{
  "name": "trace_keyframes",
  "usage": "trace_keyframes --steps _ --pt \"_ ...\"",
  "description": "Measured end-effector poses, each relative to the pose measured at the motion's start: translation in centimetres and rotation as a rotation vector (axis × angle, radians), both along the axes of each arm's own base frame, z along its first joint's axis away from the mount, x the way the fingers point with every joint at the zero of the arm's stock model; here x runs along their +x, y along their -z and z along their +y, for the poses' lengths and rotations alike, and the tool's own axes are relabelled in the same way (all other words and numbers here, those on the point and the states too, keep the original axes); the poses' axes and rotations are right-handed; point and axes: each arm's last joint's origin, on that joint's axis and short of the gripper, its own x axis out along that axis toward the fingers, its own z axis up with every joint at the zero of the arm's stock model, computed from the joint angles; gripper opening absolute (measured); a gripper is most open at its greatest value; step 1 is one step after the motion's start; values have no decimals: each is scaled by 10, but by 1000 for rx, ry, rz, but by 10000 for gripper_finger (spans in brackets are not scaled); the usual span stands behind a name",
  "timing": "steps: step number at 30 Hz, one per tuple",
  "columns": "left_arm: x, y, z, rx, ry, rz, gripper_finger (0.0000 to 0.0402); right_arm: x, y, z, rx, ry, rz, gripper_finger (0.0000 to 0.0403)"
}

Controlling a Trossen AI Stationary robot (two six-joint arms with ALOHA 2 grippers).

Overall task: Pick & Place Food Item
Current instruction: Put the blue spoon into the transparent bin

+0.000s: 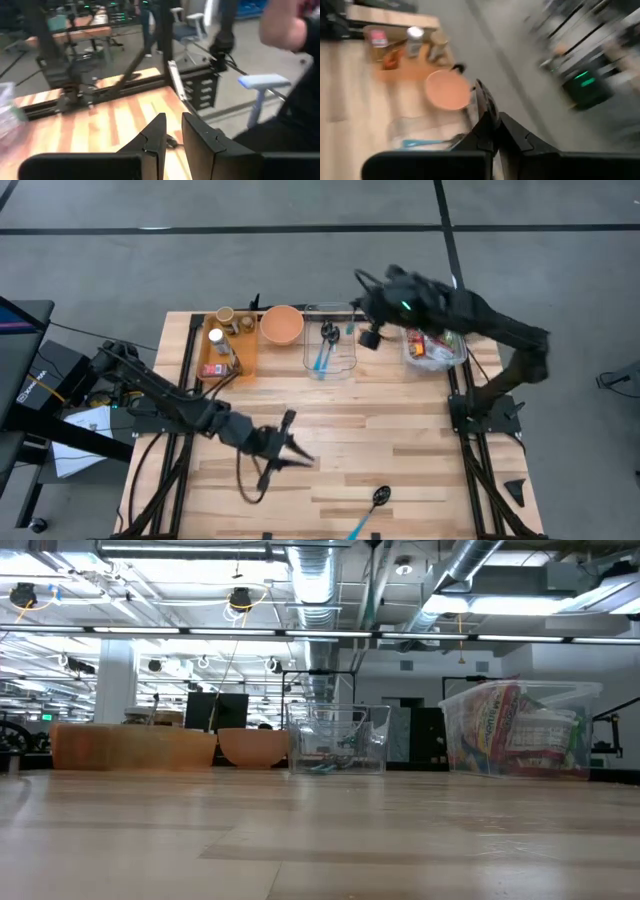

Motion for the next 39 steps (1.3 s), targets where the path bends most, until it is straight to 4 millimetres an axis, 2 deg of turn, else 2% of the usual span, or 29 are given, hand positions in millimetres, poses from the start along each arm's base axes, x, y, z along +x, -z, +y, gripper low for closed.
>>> trace_keyframes --steps 4,8,14,16,21,33,39 --pt "-6 -2 -10 40 -3 -35 53 18 0 -56 208 23 37 4" --pt "-6 0 -9 64 -76 -25 53 27 8 -114 398 81 36 4" --pt "-7 5 -8 32 -116 35 53 21 56 -192 842 124 -137 4" --pt "-8 8 -9 19 -118 67 53 16 71 -207 941 173 -154 4" --pt "-10 8 -12 10 -110 73 53 25 94 -213 984 216 -190 5" --pt "-10 8 -12 -27 -121 80 53 57 161 -194 1024 245 -143 5" --pt "-10 8 -12 -27 -121 80 53 50 185 -196 994 300 -276 5"
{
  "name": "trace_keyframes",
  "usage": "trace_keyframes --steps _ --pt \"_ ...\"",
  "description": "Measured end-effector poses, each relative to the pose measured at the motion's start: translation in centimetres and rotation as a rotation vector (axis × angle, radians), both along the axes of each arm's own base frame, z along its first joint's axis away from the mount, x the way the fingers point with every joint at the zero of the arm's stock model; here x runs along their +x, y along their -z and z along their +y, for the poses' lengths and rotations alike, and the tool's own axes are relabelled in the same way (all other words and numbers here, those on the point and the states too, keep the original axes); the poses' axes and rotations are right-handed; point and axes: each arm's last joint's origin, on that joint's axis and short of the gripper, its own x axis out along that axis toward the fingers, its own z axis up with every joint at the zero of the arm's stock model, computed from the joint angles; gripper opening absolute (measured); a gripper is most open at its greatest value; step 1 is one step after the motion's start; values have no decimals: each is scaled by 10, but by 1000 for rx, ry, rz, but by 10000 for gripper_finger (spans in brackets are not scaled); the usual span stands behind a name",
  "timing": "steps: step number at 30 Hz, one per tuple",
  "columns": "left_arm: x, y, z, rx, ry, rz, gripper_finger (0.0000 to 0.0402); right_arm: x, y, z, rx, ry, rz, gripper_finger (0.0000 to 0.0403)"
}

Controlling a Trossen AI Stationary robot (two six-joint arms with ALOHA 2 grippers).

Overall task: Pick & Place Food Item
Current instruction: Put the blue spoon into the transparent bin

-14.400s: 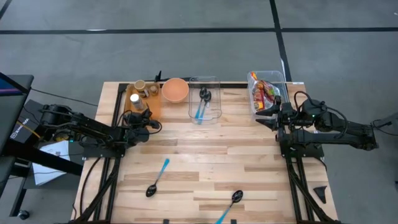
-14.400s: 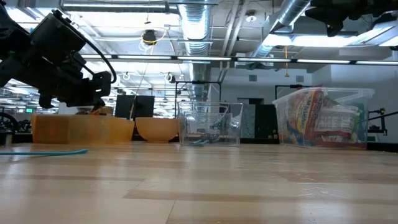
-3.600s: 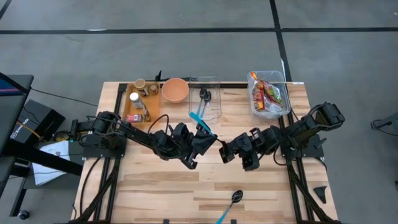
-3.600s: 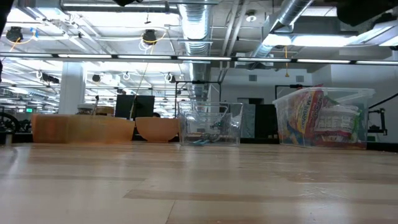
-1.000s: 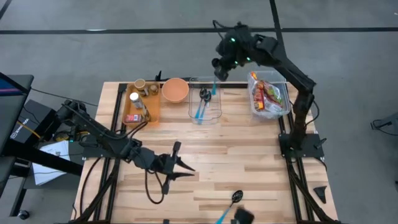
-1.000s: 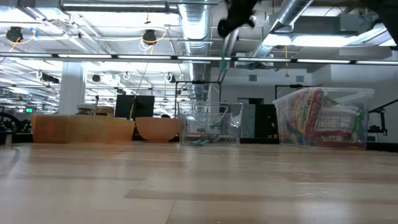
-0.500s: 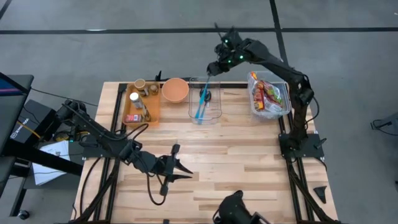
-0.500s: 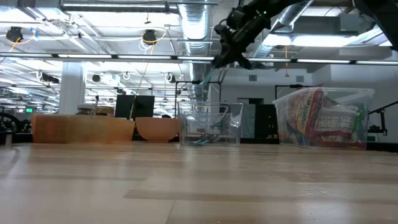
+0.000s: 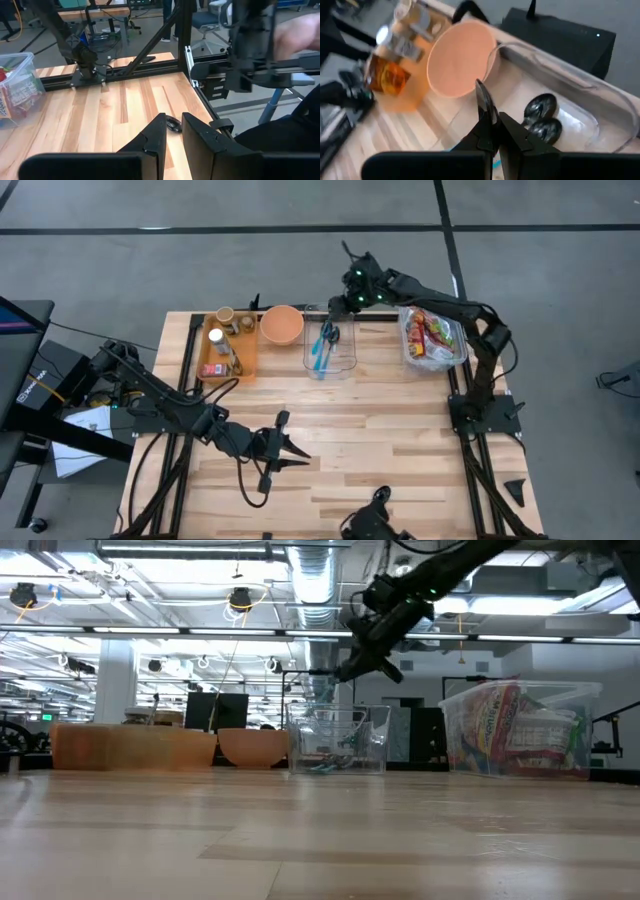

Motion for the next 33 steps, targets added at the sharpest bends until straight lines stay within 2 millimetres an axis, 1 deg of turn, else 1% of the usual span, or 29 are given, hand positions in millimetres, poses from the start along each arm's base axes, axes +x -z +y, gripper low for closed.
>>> trace_keyframes --steps 6,8,10,12,14,17,20,23,29,33 --pt "0 0 0 0 0 0 53 -39 27 0 25 85 -24 5" --pt "0 0 0 4 0 -2 53 -48 30 0 29 79 -83 5" --pt "1 -1 0 15 3 -16 53 -53 28 0 25 70 -134 5" --pt "2 -4 1 13 3 -41 53 -53 29 3 26 65 -136 5" --pt "2 -5 1 15 4 -55 53 -50 36 5 38 51 -118 5" --pt "2 -5 1 18 4 -52 53 -42 47 9 40 23 -90 5" --pt "2 -5 1 17 4 -52 53 -36 51 11 25 3 -96 5" --pt "2 -5 1 17 4 -52 53 -35 51 12 12 16 -82 5" --pt "2 -4 1 19 4 -49 53 -38 63 16 10 36 -52 5" --pt "2 -5 1 17 4 -52 53 -38 70 17 4 48 -94 5"
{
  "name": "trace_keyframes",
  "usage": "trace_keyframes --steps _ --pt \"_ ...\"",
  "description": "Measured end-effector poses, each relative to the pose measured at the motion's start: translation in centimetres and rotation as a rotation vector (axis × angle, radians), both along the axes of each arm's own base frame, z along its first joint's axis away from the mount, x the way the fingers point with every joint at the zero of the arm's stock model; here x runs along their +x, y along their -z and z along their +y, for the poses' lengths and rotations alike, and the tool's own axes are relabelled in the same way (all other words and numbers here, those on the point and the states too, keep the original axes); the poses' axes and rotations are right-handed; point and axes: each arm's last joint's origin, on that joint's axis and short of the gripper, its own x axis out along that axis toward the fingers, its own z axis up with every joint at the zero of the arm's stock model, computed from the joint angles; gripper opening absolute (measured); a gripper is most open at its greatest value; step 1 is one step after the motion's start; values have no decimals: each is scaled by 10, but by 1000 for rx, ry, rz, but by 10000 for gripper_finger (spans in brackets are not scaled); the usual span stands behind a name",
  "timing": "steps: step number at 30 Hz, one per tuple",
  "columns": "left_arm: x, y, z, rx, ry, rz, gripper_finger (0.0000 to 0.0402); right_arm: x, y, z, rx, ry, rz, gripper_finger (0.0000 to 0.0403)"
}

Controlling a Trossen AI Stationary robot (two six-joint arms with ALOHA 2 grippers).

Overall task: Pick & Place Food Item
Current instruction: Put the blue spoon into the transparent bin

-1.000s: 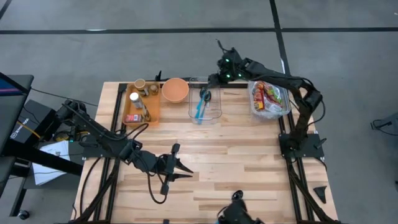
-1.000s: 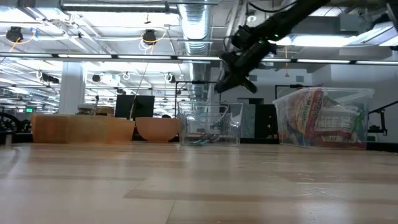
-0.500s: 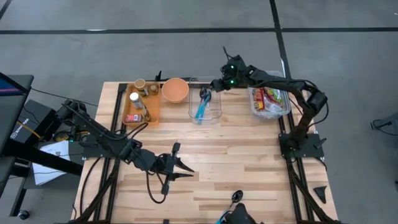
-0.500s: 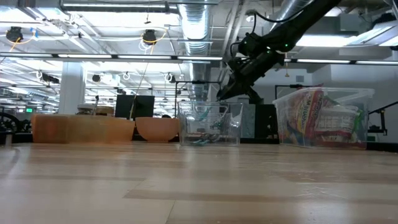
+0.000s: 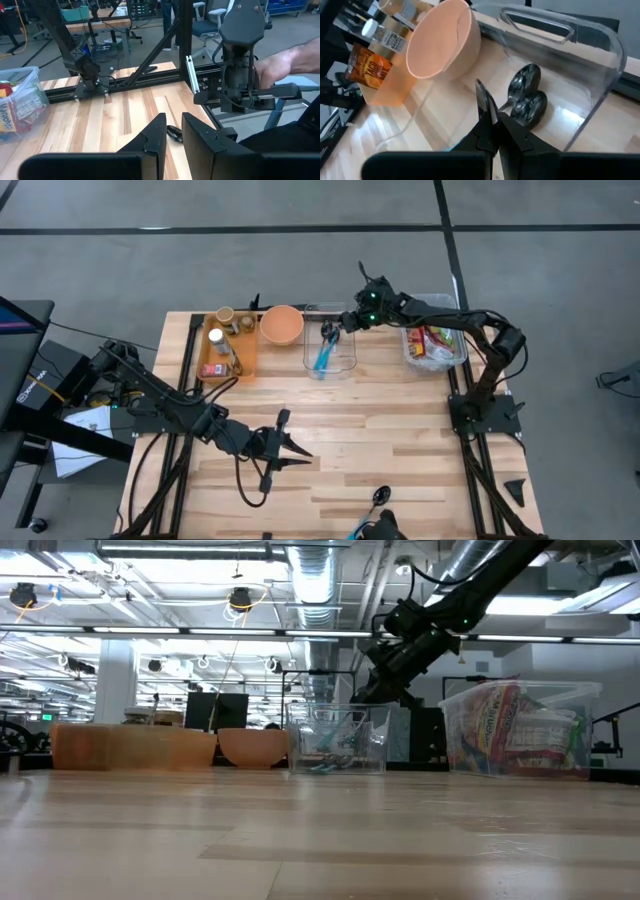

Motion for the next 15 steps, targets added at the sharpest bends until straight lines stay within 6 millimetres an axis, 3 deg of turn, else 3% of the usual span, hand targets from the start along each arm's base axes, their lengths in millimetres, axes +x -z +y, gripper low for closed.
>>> trace_keyframes --steps 11,15 --pt "0 0 0 7 1 -1 53 9 13 1 10 -39 -20 5" --pt "0 0 0 7 1 -1 53 10 27 1 44 -42 18 5"
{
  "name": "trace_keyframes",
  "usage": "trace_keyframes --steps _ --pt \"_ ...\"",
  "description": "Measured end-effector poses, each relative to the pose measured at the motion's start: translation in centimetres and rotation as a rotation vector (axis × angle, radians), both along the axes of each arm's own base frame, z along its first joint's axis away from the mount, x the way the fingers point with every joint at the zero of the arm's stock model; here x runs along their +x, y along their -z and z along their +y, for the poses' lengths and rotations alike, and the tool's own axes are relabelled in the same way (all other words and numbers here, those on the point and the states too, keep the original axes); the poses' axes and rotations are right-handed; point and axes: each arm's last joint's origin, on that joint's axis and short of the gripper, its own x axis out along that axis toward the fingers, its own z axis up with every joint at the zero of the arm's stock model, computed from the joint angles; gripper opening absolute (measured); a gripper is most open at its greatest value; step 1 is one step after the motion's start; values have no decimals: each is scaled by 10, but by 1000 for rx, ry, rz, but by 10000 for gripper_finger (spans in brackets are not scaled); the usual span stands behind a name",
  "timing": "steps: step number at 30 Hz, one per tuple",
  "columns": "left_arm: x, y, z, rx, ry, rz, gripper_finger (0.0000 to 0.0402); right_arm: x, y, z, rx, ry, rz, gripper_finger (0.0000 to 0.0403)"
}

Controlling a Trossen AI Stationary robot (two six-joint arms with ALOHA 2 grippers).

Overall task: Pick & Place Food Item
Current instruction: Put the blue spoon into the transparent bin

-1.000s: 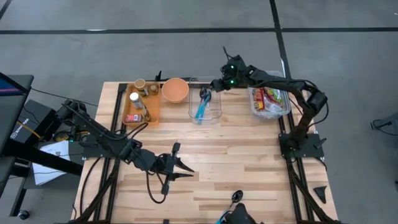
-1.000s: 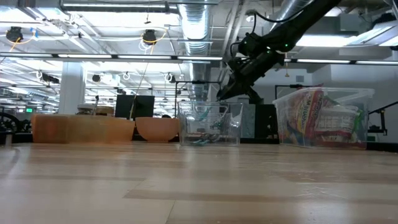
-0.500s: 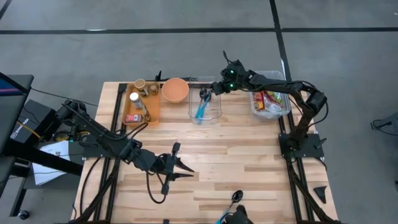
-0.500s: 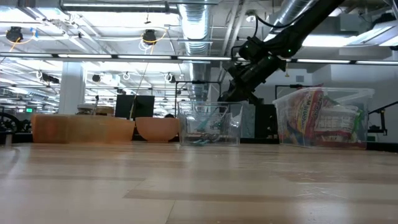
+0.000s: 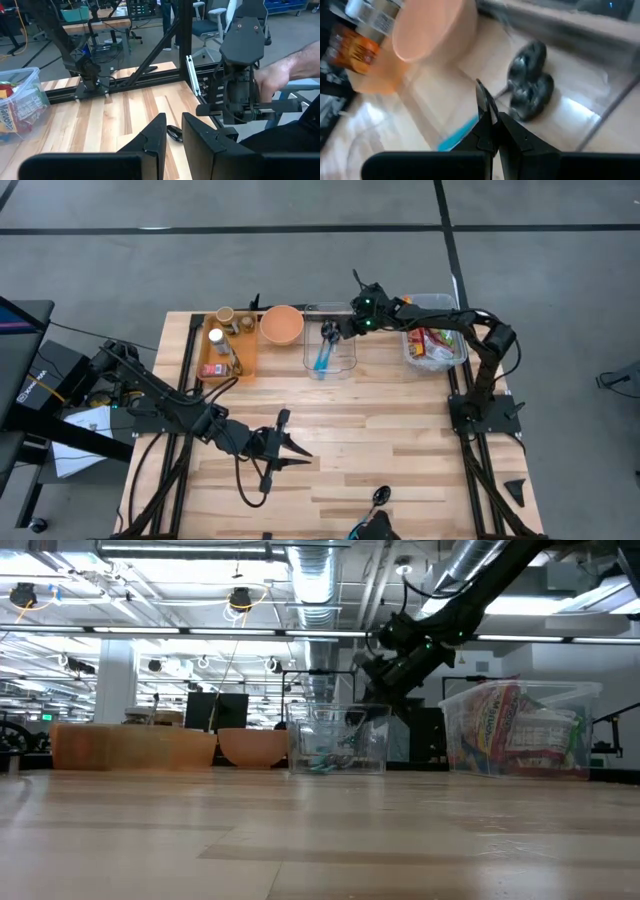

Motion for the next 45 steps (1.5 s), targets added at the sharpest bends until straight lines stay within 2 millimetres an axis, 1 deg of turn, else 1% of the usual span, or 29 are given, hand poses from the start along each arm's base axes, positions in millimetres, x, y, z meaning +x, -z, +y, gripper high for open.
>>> trace_keyframes --steps 3,22,25,39,45 --pt "0 0 0 0 0 0 53 2 -7 -1 -28 0 -34 5" --pt "0 0 0 2 0 3 53 3 -7 -1 -50 -35 -51 16" --pt "0 0 0 2 0 4 53 4 -9 -2 -62 -36 -66 36" --pt "0 1 0 4 0 6 53 6 -12 -3 -93 -40 -104 158" --pt "0 1 0 4 0 6 53 8 -16 -5 -122 -46 -137 198"
